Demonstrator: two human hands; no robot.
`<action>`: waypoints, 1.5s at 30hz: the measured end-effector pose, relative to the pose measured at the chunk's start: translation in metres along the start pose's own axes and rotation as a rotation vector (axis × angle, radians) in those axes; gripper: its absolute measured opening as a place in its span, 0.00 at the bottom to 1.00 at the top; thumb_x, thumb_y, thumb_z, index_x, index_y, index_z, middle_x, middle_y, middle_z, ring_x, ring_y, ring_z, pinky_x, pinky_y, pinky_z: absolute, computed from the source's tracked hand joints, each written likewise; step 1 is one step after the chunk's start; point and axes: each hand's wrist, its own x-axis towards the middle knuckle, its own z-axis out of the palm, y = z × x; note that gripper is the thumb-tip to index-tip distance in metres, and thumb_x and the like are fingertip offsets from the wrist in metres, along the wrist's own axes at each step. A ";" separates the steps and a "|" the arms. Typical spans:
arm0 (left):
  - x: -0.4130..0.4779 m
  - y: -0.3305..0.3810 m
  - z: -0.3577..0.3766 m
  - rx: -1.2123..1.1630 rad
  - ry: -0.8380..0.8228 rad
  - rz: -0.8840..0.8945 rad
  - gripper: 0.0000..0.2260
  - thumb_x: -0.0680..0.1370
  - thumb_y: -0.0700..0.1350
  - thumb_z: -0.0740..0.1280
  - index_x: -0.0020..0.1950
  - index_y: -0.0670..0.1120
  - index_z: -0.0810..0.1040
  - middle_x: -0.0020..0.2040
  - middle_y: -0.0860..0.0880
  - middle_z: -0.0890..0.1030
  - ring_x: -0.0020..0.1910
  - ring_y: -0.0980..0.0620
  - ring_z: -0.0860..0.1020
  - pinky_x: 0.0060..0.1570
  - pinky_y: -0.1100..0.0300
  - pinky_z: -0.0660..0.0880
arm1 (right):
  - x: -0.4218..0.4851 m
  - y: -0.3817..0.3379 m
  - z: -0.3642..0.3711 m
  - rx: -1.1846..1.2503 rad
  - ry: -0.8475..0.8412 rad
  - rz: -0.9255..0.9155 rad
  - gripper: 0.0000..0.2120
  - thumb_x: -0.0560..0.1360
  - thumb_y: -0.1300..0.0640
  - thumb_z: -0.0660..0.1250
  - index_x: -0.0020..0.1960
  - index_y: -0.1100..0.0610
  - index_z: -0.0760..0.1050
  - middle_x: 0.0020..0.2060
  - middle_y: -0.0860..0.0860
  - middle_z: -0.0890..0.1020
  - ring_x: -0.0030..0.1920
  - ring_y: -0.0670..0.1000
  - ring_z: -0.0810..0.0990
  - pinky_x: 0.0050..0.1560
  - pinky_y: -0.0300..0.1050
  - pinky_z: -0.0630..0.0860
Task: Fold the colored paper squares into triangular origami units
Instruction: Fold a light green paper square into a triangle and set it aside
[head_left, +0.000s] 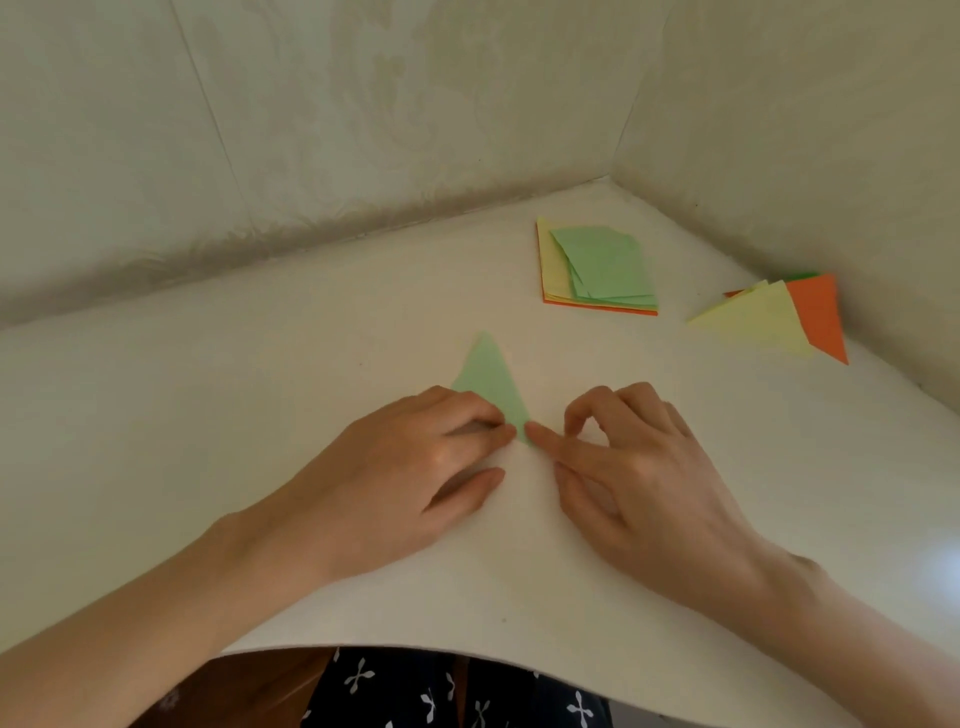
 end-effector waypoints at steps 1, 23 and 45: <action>0.000 -0.002 -0.001 -0.008 -0.014 0.006 0.18 0.78 0.52 0.56 0.61 0.46 0.79 0.56 0.54 0.77 0.53 0.54 0.76 0.50 0.61 0.73 | 0.002 0.000 0.000 -0.015 0.001 0.000 0.18 0.73 0.53 0.58 0.57 0.52 0.81 0.44 0.52 0.77 0.42 0.55 0.71 0.40 0.48 0.73; -0.005 0.001 0.003 0.096 -0.007 -0.018 0.19 0.78 0.51 0.56 0.64 0.46 0.76 0.57 0.53 0.76 0.52 0.55 0.73 0.52 0.62 0.69 | 0.001 0.008 0.003 -0.015 -0.020 -0.098 0.19 0.72 0.54 0.58 0.59 0.55 0.80 0.53 0.53 0.79 0.53 0.56 0.72 0.49 0.47 0.72; -0.021 -0.013 -0.013 0.317 0.022 -0.052 0.20 0.79 0.52 0.54 0.63 0.47 0.78 0.62 0.53 0.78 0.61 0.52 0.70 0.65 0.52 0.58 | 0.017 0.015 0.006 0.077 0.062 -0.181 0.19 0.70 0.61 0.55 0.51 0.57 0.82 0.48 0.51 0.83 0.50 0.55 0.76 0.56 0.48 0.70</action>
